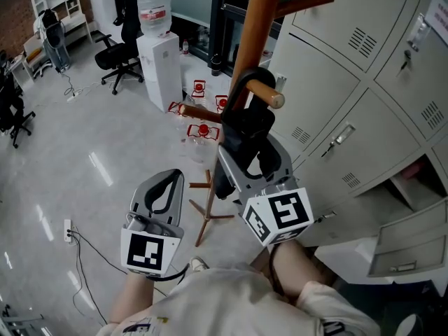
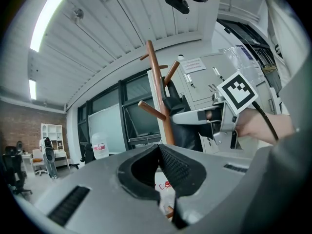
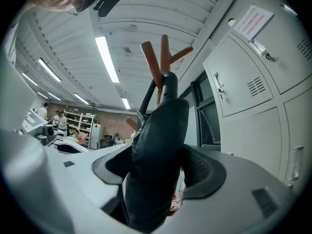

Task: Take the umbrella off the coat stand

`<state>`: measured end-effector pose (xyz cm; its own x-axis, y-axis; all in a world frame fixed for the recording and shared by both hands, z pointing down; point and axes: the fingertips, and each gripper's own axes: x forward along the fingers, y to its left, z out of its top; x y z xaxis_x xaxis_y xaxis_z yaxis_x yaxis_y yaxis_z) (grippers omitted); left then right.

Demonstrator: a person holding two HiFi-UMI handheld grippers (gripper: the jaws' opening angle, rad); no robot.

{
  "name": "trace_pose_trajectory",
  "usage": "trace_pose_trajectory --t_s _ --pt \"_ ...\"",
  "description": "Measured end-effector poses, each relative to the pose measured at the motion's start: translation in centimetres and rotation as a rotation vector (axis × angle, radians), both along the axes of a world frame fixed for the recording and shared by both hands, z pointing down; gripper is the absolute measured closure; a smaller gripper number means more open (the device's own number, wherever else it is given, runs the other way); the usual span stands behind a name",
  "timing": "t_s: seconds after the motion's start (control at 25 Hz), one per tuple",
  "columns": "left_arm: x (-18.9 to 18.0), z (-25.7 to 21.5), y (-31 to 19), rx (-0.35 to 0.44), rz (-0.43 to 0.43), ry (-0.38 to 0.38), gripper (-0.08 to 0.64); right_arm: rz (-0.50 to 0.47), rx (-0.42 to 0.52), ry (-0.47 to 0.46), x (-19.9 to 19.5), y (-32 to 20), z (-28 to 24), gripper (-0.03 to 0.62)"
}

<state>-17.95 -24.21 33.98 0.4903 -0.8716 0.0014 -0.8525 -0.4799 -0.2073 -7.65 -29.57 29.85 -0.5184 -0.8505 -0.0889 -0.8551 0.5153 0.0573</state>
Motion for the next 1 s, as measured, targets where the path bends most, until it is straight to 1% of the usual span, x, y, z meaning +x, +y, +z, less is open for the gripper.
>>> trace_pose_trajectory --t_s 0.08,0.28,0.48,0.68,1.0 --pt "0.0 0.2 0.0 -0.006 -0.002 0.001 0.552 0.007 -0.001 0.002 0.1 0.0 0.0 0.287" --pt "0.0 0.4 0.3 -0.014 -0.003 -0.001 0.552 0.025 -0.022 -0.001 0.5 0.1 0.1 0.325" --pt "-0.3 0.2 0.8 -0.011 -0.012 0.001 0.552 0.022 -0.03 0.017 0.5 0.3 0.0 0.331" --pt "-0.2 0.2 1.1 -0.008 -0.019 -0.003 0.552 -0.004 -0.039 0.004 0.5 0.7 -0.2 0.333" --pt "0.3 -0.2 1.2 0.007 -0.007 -0.006 0.552 -0.007 0.015 0.007 0.5 1.4 -2.1 0.334"
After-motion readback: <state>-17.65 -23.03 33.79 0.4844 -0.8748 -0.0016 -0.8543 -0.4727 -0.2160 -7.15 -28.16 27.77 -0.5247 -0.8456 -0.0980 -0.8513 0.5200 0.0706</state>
